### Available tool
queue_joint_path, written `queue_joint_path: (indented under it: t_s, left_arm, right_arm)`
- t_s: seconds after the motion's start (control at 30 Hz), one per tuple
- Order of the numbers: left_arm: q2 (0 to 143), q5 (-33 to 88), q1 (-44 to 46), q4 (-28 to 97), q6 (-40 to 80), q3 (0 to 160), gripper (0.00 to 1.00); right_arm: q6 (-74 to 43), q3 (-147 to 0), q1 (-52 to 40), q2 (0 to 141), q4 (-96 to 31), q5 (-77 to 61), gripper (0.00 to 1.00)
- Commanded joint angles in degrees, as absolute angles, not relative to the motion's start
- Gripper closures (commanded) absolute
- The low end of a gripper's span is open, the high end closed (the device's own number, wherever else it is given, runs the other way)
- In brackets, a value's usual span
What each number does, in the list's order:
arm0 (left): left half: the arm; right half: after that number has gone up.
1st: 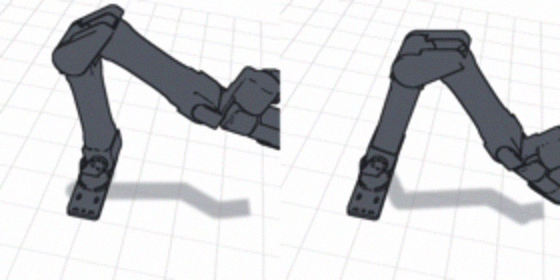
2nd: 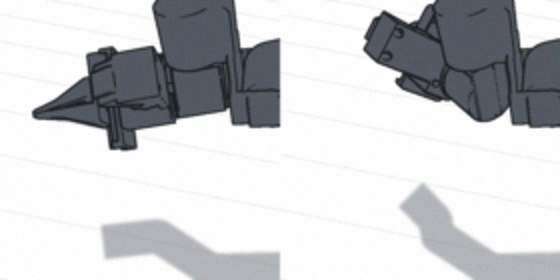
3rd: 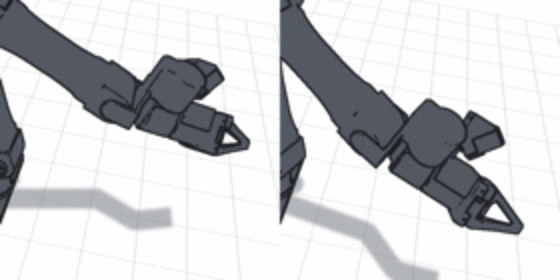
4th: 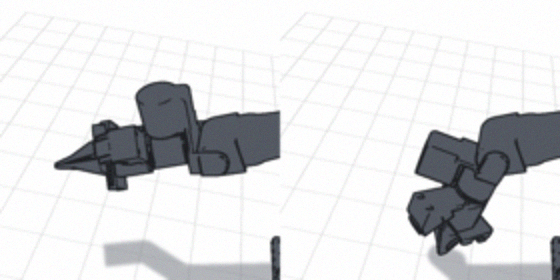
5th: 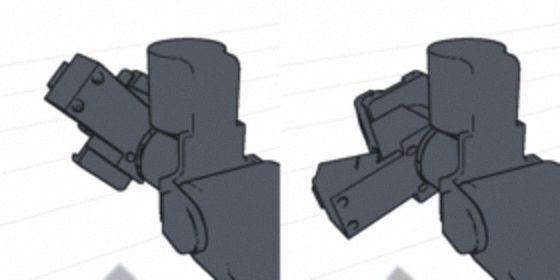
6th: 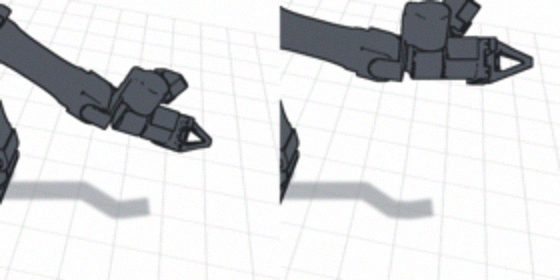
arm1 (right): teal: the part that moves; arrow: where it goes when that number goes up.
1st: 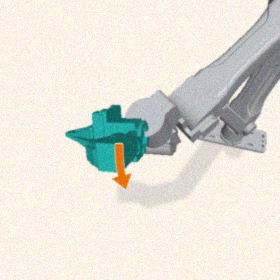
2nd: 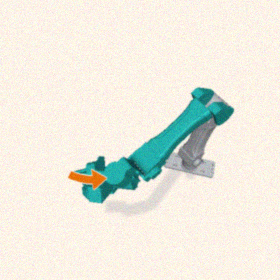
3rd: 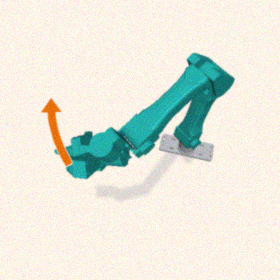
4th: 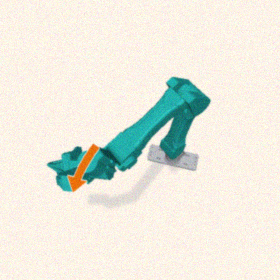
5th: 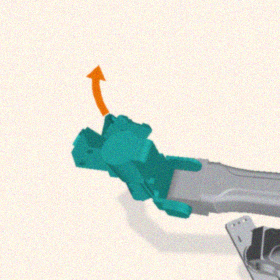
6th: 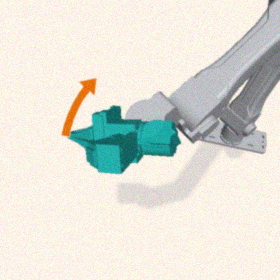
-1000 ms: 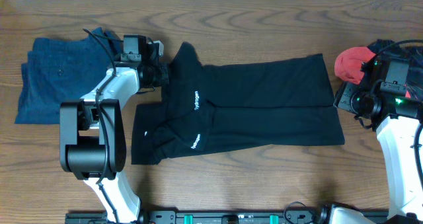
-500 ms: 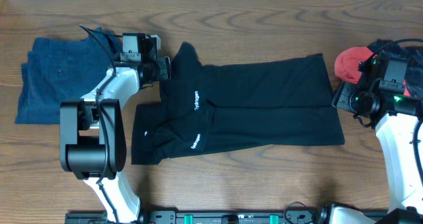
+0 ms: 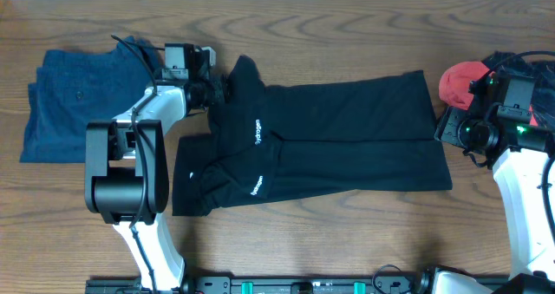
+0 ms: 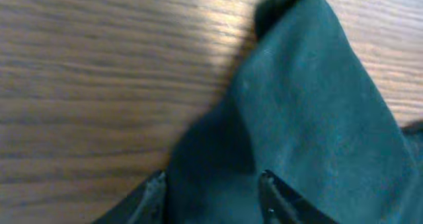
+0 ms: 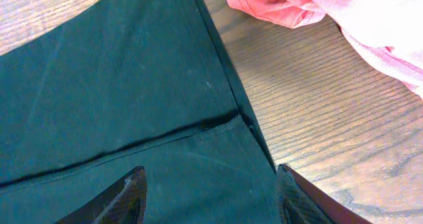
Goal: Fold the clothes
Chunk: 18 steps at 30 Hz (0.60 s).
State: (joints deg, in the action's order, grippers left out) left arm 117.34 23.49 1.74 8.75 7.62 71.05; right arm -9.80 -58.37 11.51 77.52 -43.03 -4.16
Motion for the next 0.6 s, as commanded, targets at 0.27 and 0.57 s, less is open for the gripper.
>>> queue_joint_path:
  t_s: [0.27, 0.57]
  left_arm:
    - [119.79, 24.14, 2.15, 10.5, 7.6, 70.43, 0.86]
    - [117.12, 23.27, 2.17, 9.06, 8.23, 71.31, 0.94]
  right_arm:
    - [-9.17, -58.39, 11.55, 77.91, -43.03, -4.58, 0.39]
    - [-9.13, -58.39, 11.55, 78.15, -43.22, -4.78, 0.41]
